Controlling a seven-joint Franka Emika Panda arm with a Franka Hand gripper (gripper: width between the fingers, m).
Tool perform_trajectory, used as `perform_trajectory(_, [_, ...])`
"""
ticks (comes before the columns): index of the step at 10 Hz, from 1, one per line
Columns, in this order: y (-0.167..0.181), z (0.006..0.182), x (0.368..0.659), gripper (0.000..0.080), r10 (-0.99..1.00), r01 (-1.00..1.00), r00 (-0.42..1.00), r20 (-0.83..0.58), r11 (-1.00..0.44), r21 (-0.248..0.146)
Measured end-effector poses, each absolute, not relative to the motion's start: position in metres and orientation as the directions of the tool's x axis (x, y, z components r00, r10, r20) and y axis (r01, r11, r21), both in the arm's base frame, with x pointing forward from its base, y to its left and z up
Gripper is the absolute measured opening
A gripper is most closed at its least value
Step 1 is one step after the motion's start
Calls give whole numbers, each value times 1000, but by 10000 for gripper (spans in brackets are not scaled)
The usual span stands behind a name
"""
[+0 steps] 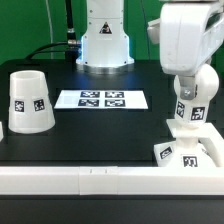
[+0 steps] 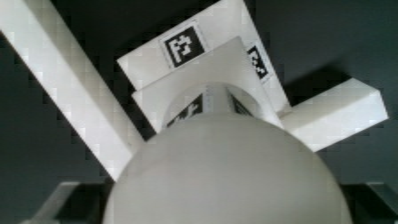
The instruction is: Assemble lamp
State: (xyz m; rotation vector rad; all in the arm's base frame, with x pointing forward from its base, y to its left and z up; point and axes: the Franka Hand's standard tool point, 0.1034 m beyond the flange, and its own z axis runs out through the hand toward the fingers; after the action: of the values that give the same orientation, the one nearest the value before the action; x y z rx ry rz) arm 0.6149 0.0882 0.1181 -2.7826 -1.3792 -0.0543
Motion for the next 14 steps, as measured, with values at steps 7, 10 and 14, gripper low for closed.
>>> perform_trajectory(7, [87, 118, 615, 577, 206, 207, 978, 28, -976, -73])
perform_trajectory(10, [86, 118, 615, 577, 34, 35, 999, 16, -996, -78])
perform_trajectory(14, [86, 117, 613, 577, -365, -366, 931, -20, -927, -82])
